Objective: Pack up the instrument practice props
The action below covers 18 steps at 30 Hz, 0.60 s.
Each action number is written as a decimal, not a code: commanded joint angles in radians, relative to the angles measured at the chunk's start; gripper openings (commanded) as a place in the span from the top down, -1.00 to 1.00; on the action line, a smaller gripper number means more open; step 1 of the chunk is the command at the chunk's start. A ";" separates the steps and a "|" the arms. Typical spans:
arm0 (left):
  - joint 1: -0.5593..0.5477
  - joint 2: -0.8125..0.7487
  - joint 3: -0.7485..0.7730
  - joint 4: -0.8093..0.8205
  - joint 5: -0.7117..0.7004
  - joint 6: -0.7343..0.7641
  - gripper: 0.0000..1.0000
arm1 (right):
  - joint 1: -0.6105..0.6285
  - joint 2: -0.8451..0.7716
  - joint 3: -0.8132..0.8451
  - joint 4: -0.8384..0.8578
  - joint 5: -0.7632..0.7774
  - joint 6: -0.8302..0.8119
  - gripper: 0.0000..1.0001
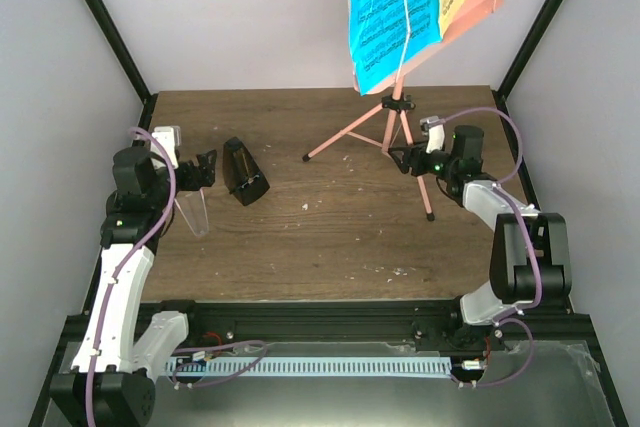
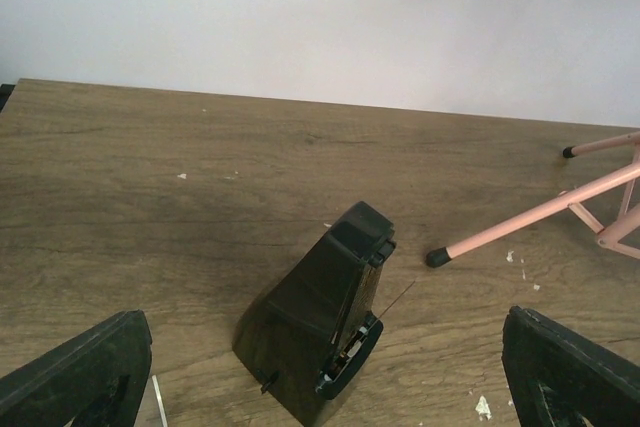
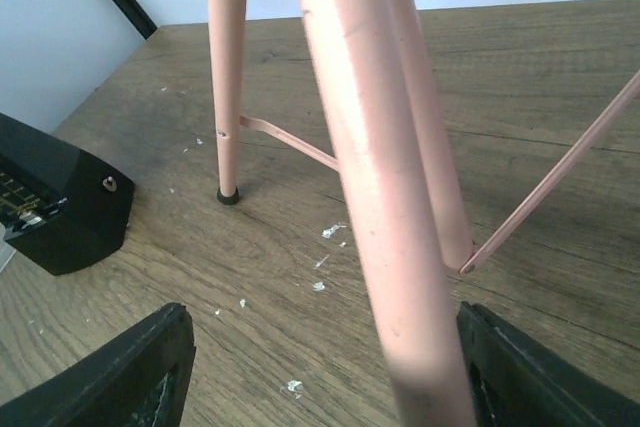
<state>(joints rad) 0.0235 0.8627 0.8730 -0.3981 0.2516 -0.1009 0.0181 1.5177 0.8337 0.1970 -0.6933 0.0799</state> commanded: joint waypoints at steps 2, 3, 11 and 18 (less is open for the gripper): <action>-0.001 -0.001 -0.008 0.017 0.009 -0.003 -0.93 | 0.044 0.003 0.016 0.016 -0.016 -0.010 -0.36; -0.002 0.001 -0.008 0.016 0.009 -0.002 -0.93 | 0.054 0.000 0.010 0.019 -0.016 -0.005 -0.34; -0.001 -0.003 -0.007 0.014 0.009 -0.002 -0.93 | 0.127 -0.033 -0.046 0.057 0.015 0.011 -0.18; -0.002 -0.011 -0.008 0.015 0.014 -0.004 -0.93 | 0.133 -0.066 -0.068 0.065 0.049 0.016 -0.14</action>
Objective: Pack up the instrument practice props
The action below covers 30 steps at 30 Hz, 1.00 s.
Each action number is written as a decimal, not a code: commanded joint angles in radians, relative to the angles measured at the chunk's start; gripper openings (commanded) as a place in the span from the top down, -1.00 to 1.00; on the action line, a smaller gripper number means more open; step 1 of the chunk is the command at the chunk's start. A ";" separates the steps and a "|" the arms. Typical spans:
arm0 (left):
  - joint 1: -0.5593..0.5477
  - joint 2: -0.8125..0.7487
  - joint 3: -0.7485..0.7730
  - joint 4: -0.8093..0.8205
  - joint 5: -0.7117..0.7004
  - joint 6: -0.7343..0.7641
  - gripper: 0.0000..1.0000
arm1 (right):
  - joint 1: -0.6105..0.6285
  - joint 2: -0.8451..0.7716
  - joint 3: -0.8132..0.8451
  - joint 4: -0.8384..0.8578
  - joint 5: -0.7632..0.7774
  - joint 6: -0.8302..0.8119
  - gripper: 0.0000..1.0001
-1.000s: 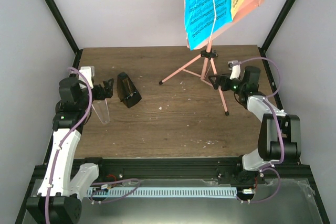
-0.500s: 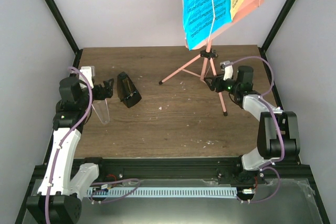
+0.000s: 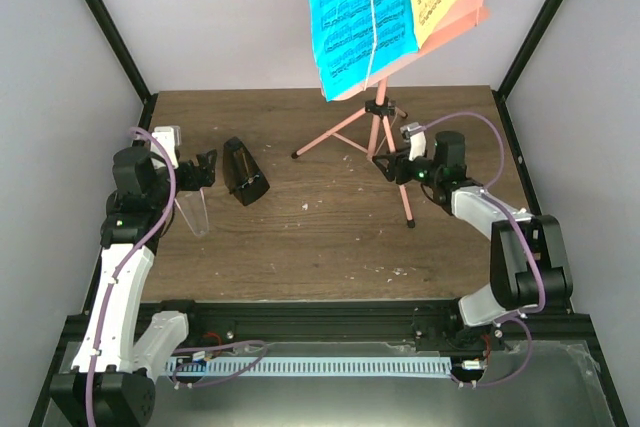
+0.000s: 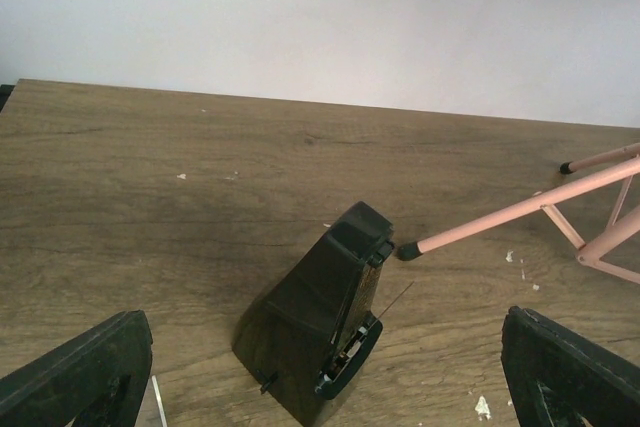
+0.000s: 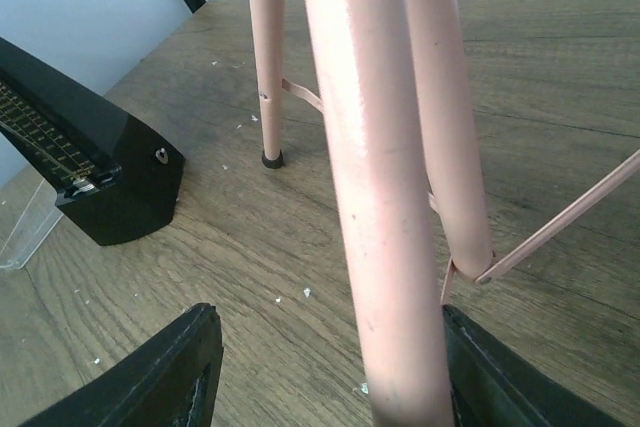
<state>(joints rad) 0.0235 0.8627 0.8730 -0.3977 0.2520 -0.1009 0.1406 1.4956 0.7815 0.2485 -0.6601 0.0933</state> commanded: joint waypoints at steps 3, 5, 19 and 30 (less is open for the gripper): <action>-0.002 -0.011 -0.009 0.015 0.011 -0.004 -0.93 | 0.011 -0.070 -0.032 0.018 0.043 0.004 -0.14; -0.002 -0.012 -0.009 0.015 0.008 -0.003 -0.93 | 0.011 -0.083 -0.044 0.035 0.040 0.010 -0.14; -0.002 -0.001 -0.010 0.014 0.003 -0.001 -0.93 | 0.011 0.054 0.126 0.060 0.032 -0.016 -0.02; -0.001 0.005 -0.011 0.016 0.006 -0.003 -0.93 | 0.012 0.057 0.127 0.055 0.064 -0.041 0.78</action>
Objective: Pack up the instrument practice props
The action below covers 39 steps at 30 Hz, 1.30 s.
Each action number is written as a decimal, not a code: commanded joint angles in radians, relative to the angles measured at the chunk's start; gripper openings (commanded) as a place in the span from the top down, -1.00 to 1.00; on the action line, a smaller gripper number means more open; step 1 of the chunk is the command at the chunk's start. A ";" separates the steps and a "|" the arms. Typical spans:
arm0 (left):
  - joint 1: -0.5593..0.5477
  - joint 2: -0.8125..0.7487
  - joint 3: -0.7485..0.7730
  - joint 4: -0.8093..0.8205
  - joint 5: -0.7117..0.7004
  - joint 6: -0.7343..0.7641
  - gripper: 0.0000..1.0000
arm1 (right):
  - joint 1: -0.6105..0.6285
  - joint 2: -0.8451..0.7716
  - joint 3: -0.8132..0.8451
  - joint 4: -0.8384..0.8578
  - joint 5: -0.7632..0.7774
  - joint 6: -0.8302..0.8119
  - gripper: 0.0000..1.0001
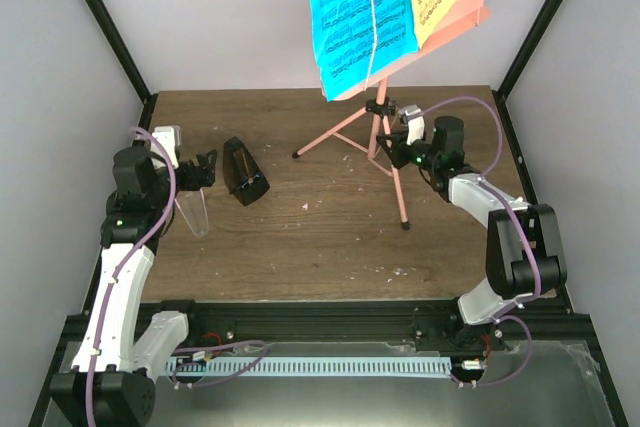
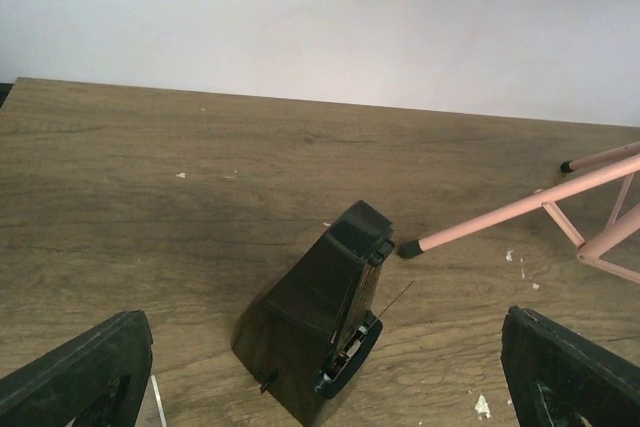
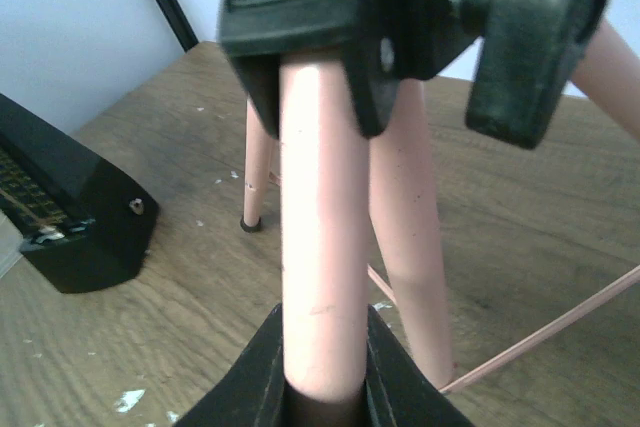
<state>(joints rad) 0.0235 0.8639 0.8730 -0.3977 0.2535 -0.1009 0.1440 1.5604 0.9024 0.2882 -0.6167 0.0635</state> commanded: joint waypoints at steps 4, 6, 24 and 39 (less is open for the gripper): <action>-0.002 0.005 -0.009 0.015 0.006 -0.002 -0.93 | 0.012 -0.036 -0.022 0.026 0.046 0.006 0.93; -0.001 0.002 -0.009 0.014 0.007 -0.005 -0.93 | 0.014 -0.060 -0.040 0.023 0.097 0.014 0.98; -0.003 -0.003 -0.008 0.014 0.012 -0.013 -0.92 | 0.071 -0.255 -0.135 -0.151 0.640 0.331 0.99; -0.003 -0.004 -0.009 0.010 -0.008 -0.014 -0.92 | 0.383 -0.109 -0.016 -0.235 0.941 0.593 0.99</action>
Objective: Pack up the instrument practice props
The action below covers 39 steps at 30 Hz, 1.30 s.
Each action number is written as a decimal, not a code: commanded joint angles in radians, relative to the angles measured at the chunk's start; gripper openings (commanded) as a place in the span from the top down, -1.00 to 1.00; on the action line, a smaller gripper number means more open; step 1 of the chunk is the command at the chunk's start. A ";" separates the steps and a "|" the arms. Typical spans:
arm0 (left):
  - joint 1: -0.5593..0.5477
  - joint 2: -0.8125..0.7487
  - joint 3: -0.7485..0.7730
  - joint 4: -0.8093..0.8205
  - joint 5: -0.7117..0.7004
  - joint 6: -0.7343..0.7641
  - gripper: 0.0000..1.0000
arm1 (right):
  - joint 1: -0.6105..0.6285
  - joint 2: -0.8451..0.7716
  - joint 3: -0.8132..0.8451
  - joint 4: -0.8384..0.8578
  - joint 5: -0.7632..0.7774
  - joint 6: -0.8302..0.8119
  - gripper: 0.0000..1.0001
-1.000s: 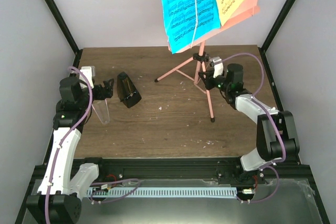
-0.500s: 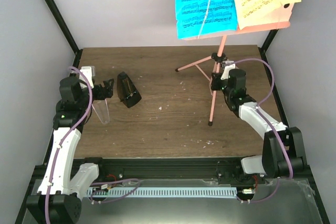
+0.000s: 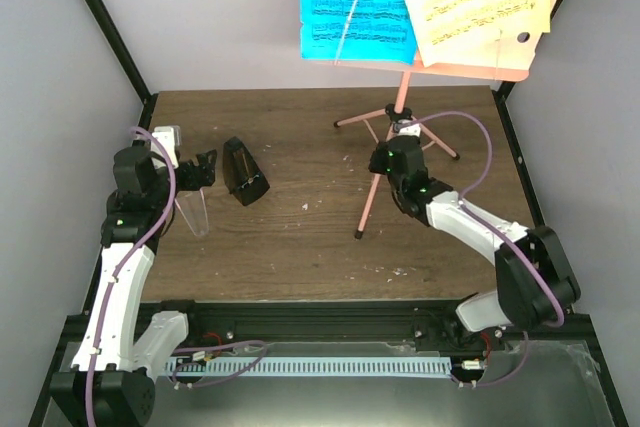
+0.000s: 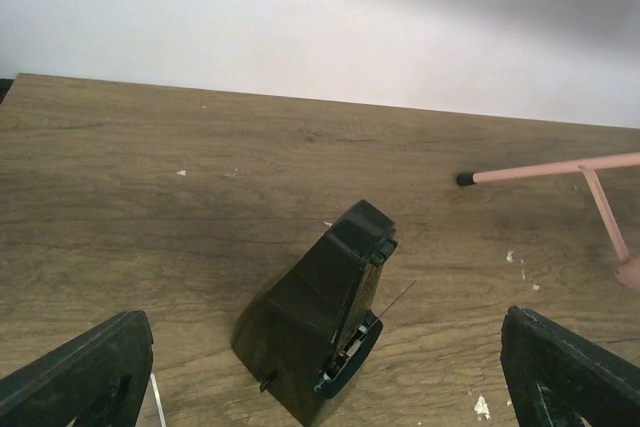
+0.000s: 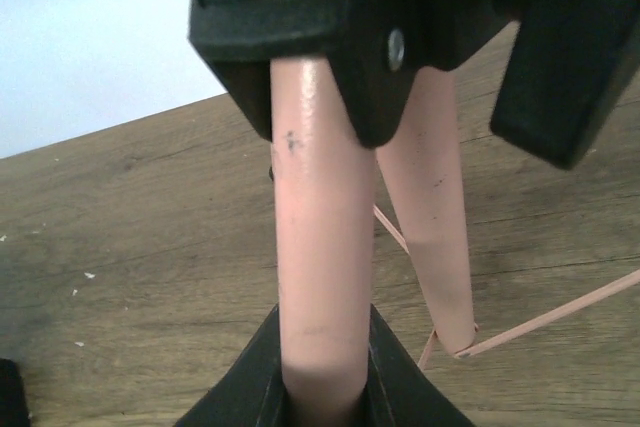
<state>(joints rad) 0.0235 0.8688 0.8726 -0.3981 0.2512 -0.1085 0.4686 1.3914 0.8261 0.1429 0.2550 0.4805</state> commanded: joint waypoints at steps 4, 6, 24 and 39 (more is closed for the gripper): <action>-0.003 -0.011 -0.009 0.009 -0.007 -0.004 -0.93 | 0.091 0.095 0.079 -0.089 0.074 0.210 0.99; -0.003 -0.011 -0.009 0.009 -0.009 -0.004 -0.92 | 0.093 0.098 0.074 -0.078 0.060 0.218 0.99; -0.003 -0.011 -0.011 0.004 -0.022 -0.003 -0.93 | 0.093 -0.044 -0.008 0.010 -0.010 0.080 -0.57; -0.003 -0.022 -0.008 -0.007 -0.045 -0.003 -0.94 | -0.150 -0.329 -0.119 0.028 -0.431 -0.123 -1.00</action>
<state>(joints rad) 0.0235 0.8673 0.8684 -0.3988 0.2264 -0.1085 0.4023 1.1179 0.7303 0.1379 0.0738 0.4412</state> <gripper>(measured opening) 0.969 0.997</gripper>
